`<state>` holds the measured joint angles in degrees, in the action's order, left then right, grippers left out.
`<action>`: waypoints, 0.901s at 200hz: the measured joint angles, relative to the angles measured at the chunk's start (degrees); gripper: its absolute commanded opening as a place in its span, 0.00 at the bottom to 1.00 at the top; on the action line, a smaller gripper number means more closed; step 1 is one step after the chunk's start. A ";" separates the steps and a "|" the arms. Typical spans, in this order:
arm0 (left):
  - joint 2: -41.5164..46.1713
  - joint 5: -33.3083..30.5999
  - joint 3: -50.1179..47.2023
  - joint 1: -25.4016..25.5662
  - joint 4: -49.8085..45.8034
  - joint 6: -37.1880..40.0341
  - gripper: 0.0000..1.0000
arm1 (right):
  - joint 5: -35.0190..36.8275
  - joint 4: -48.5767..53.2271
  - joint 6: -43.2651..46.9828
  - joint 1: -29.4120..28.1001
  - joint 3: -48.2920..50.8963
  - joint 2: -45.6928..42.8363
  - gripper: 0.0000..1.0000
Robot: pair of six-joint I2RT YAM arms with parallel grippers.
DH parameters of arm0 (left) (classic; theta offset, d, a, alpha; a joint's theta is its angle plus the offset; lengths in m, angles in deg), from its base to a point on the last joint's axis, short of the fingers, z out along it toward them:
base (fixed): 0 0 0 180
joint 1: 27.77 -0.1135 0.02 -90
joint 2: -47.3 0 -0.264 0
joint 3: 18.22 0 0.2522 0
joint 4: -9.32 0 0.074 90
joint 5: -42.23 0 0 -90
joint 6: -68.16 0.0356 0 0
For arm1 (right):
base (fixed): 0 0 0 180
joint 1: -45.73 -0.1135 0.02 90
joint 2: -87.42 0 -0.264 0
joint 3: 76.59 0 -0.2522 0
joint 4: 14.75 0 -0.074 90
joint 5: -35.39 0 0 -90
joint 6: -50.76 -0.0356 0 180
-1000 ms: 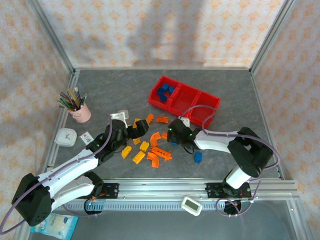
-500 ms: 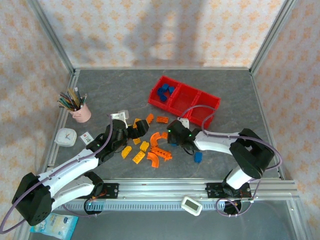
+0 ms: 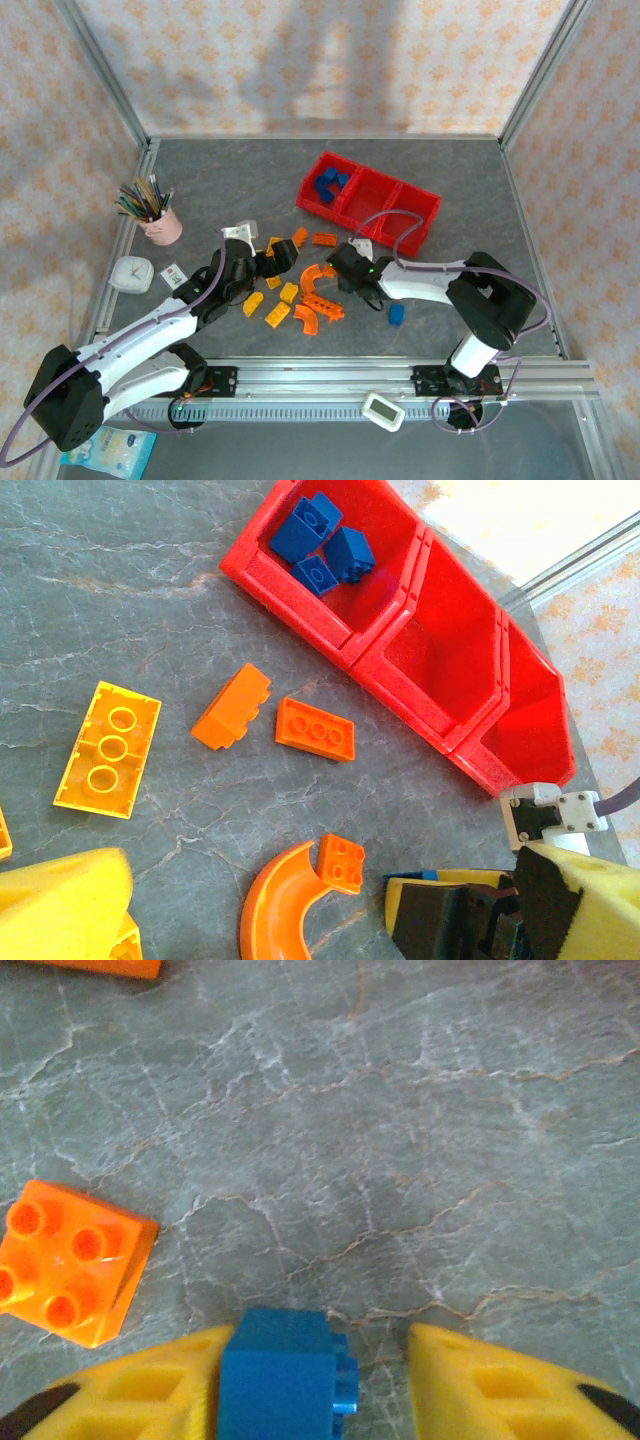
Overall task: Sort the legos into containers by color
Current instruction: Pick up the lego from the center of the table, then place the lego in the container.
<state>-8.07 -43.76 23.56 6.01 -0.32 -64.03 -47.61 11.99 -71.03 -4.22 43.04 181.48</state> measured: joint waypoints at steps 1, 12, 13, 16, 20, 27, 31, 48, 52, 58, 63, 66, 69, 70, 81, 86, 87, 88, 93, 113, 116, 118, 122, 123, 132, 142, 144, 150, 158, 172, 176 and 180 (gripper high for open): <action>0.00 0.00 0.00 0.00 0.00 0.02 0.99 | 0.07 0.00 -0.09 0.00 0.00 0.00 0.38; -0.20 0.00 0.00 0.00 0.02 0.00 0.99 | -0.31 -0.26 0.26 -0.04 0.00 0.02 0.32; -0.22 0.00 0.00 0.00 0.02 0.02 0.99 | -0.37 -0.31 0.15 -0.04 0.00 0.02 0.32; -0.31 0.00 0.00 0.00 0.02 0.02 0.99 | -0.42 -0.35 0.33 -0.04 -0.02 0.04 0.31; -0.42 0.02 0.00 0.00 0.02 0.02 0.99 | -0.61 -0.48 0.24 -0.04 -0.02 0.04 0.30; -0.59 0.02 0.00 0.00 0.00 0.02 0.99 | -0.85 -0.63 0.33 -0.04 -0.02 0.07 0.27; -0.66 0.02 0.00 0.00 0.00 0.02 0.99 | -0.87 -0.61 0.63 -0.04 -0.02 0.07 0.26; -0.70 0.02 0.02 0.00 0.00 0.02 0.99 | -1.05 -0.59 0.79 -0.04 -0.39 0.07 0.23; -0.70 0.02 0.02 0.00 0.00 0.02 0.99 | -1.11 -0.57 0.92 -0.04 -0.55 0.07 0.23; -0.70 0.02 0.02 0.00 0.00 0.04 0.99 | -1.22 -0.55 1.14 -0.04 -0.79 0.04 0.22; -0.70 0.02 0.04 0.00 0.00 0.04 0.99 | -1.25 -0.52 1.22 -0.04 -1.09 0.02 0.22; -0.70 0.02 0.07 0.00 -0.02 0.04 0.99 | -1.25 -0.50 1.42 -0.04 -1.29 -0.02 0.22; -0.70 0.02 0.09 0.00 -0.02 0.04 0.99 | -1.25 -0.50 1.42 -0.04 -1.51 -0.04 0.22; -0.70 0.02 0.09 0.00 -0.02 0.07 0.99 | -1.27 -0.48 1.49 -0.04 -1.57 -0.07 0.22; -0.70 0.02 0.33 0.00 -0.11 0.22 0.99 | -1.20 -0.11 2.10 0.02 -2.69 -0.37 0.22; -0.70 0.00 0.48 0.00 -0.15 0.24 0.99 | -1.16 0.09 2.51 0.11 -3.32 -0.59 0.22; -0.70 0.00 0.50 0.00 -0.15 0.24 0.99 | -1.18 0.11 2.56 0.15 -3.54 -0.61 0.22; -0.70 0.00 0.55 0.00 -0.15 0.24 0.99 | -1.18 0.13 2.60 0.17 -3.65 -0.63 0.22; -0.70 -0.04 0.87 0.00 -0.39 0.28 0.99 | -1.18 0.33 3.06 0.31 -4.42 -0.85 0.22; -0.70 -0.28 2.49 0.00 -0.79 0.96 0.99 | -1.22 0.66 4.98 1.99 -8.63 -1.31 0.22; -0.70 -0.37 2.80 0.00 -0.83 1.16 0.99 | -1.20 0.63 5.16 2.32 -9.27 -1.31 0.22; -0.72 -0.42 2.95 0.00 -0.87 1.25 0.99 | -1.20 0.57 5.49 2.60 -9.84 -1.31 0.22; -0.76 -0.48 3.41 0.00 -0.94 1.60 0.99 | -1.18 0.61 5.88 3.21 -10.84 -1.31 0.22; -0.76 -0.48 3.50 0.00 -0.92 1.64 0.99 | -1.20 0.59 5.95 3.32 -11.02 -1.31 0.22; -1.09 -0.48 4.59 -0.02 -1.01 2.10 0.99 | -1.22 0.50 6.97 4.90 -13.31 -1.22 0.22; -1.64 -0.48 5.92 -0.13 -1.11 2.78 0.99 | -1.20 0.50 8.02 6.62 -16.17 -0.61 0.22; -1.81 -0.46 6.21 -0.17 -1.09 2.89 0.99 | -1.20 0.33 8.24 6.95 -16.81 -0.37 0.22; -2.25 -0.42 6.99 -0.33 -1.09 3.26 0.99 | -1.18 0.20 8.87 8.00 -18.99 0.63 0.22; -2.99 -0.42 7.96 -0.74 -1.07 3.72 0.99 | -1.18 -0.13 9.73 9.25 -21.94 2.40 0.22; -4.46 0.11 9.33 -2.25 -1.01 4.37 0.99 | -1.18 -0.59 11.02 11.23 -27.06 6.12 0.22; -4.85 0.28 9.57 -2.67 -1.01 4.52 0.99 | -1.18 -0.59 11.37 11.80 -28.63 7.32 0.22; -5.27 0.44 9.77 -3.17 -0.87 4.66 0.99 | -1.27 -0.72 11.78 12.31 -30.16 8.72 0.22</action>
<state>-13.34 -43.33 33.33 2.84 -1.19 -59.37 -48.87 11.27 -59.25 8.08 12.88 190.20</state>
